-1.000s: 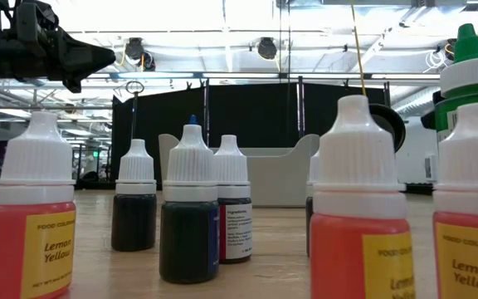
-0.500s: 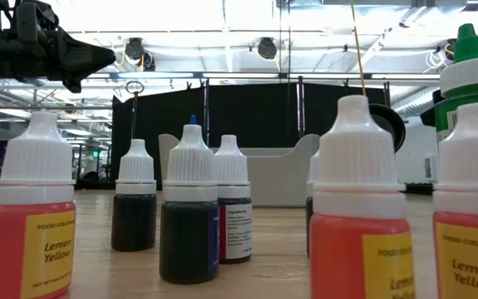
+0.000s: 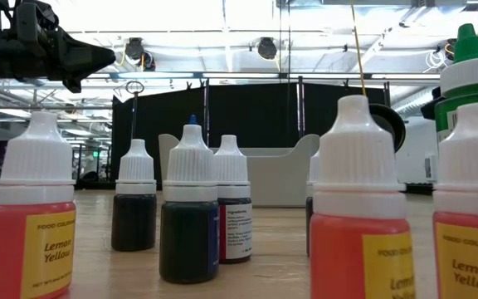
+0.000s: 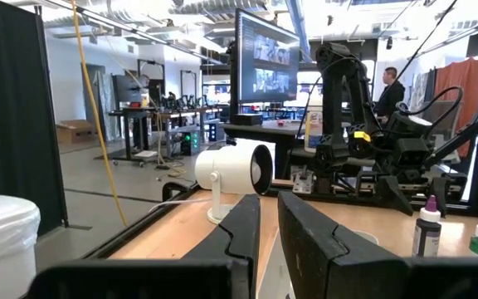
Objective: Pick & Place food coloring
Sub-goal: Put the big purple food coloring bottle into the gray bin, then put the big green food coloring bottle into the gray bin
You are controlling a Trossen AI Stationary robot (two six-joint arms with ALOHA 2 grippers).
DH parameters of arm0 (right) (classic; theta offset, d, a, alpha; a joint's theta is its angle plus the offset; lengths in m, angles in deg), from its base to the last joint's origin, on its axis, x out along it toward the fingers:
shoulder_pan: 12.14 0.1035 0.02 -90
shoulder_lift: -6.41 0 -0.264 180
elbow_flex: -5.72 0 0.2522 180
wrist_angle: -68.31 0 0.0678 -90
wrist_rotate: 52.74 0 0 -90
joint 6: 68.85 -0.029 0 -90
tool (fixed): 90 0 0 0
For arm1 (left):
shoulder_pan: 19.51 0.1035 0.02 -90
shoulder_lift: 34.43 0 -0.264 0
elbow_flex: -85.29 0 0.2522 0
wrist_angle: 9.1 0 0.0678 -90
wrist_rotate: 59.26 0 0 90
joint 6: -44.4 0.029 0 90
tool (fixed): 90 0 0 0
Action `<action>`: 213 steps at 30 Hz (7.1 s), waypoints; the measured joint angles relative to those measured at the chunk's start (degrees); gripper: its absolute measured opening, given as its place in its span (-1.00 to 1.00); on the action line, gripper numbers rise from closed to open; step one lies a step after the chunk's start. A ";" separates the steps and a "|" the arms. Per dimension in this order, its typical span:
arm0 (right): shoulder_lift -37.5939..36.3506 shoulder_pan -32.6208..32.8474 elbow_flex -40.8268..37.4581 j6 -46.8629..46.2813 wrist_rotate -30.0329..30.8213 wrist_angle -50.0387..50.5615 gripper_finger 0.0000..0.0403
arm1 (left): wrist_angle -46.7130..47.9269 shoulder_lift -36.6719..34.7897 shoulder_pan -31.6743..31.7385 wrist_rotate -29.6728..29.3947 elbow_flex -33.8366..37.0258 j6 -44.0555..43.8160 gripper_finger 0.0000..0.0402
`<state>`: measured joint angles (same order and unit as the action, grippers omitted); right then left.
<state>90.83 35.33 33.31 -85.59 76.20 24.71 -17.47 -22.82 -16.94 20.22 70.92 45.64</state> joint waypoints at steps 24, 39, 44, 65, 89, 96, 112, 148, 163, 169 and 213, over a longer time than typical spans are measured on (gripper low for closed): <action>0.00 0.00 0.00 -1.94 0.07 1.05 0.10 | -0.02 -0.02 -0.02 0.02 0.00 0.00 -0.75; -0.07 -0.04 0.07 -4.46 0.63 4.19 -0.39 | -0.42 -0.01 -0.01 -0.02 -0.02 1.45 -0.75; -0.04 -0.34 0.05 -3.45 0.48 3.55 -0.46 | -0.58 -0.01 -0.01 0.00 -0.02 1.05 -0.75; -20.98 -18.42 14.29 19.56 0.73 24.77 -0.47 | -0.39 -0.02 0.00 0.01 -0.02 1.39 -0.75; 12.49 -35.87 37.44 17.37 -19.71 14.26 -0.46 | 0.09 -0.02 0.00 0.04 -0.02 1.29 -0.75; 20.77 -37.77 37.46 15.89 -19.76 4.48 -0.45 | 0.01 -0.02 -0.01 0.02 -0.02 1.49 -0.75; 28.28 -38.45 41.78 15.73 -19.73 4.52 -0.44 | 0.00 -0.02 -0.01 0.01 -0.02 1.49 -0.75; 29.11 -38.73 43.87 14.42 -19.54 10.52 -0.43 | -0.39 -0.02 -0.02 -0.04 -0.02 1.60 -0.75; 35.35 -38.38 46.36 12.37 -16.45 6.64 -0.43 | -0.42 -0.02 0.00 -0.09 -0.02 3.62 -0.75; 37.18 -38.36 48.28 13.30 -16.31 6.29 -0.42 | -0.03 0.00 0.00 -0.09 -0.02 3.56 -0.75; 19.12 -35.17 48.22 23.75 -16.74 23.12 0.09 | -0.42 -0.02 -0.02 0.00 -0.02 2.22 -0.75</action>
<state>109.95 0.15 81.53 -61.84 59.46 47.83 -17.88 -22.84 -16.96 20.22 70.90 47.85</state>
